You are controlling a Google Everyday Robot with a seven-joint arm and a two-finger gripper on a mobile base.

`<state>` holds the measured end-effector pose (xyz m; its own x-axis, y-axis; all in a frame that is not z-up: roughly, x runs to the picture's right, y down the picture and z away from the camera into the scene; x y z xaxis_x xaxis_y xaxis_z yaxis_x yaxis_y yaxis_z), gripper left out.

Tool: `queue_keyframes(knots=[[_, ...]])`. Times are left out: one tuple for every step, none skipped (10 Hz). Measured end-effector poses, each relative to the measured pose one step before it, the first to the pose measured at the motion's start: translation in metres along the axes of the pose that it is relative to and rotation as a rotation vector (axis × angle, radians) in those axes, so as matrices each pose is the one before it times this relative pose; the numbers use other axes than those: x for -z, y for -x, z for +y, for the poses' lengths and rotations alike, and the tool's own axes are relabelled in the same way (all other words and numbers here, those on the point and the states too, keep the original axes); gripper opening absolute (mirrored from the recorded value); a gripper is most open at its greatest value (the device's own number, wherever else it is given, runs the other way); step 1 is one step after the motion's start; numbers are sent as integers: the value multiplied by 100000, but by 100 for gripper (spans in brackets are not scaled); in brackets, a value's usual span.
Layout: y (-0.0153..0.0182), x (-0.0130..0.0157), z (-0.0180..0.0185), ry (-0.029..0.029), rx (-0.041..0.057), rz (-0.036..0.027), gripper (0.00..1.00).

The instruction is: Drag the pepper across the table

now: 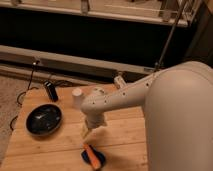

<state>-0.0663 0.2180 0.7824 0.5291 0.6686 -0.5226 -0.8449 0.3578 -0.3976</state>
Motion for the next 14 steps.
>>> queue_keyframes(knots=[[2,-3,5,9,4,2,80],[-36,-50,-1,31,-6,100,80],[7,4,9,12,14,-15,80],[0,3,-2,-1,-3,-2,80],[8,1,3,2,4,-15,80],[4,4,4,5,5,-9,80],[-49,-31,48,-24,166,124,80],[-113,-76,124,-32,396,229,80],[-958,-907,1988,298,4455,3412,80],[-594,-681,2047,874,4201,2394,80],[-593,-467,1228,384,2686,2065,80],[-531,-443,1628,1005,2979,2190,80],[-70,-162,940,216,1689,1031,79],[-233,-219,500,-433,746,1403,74]])
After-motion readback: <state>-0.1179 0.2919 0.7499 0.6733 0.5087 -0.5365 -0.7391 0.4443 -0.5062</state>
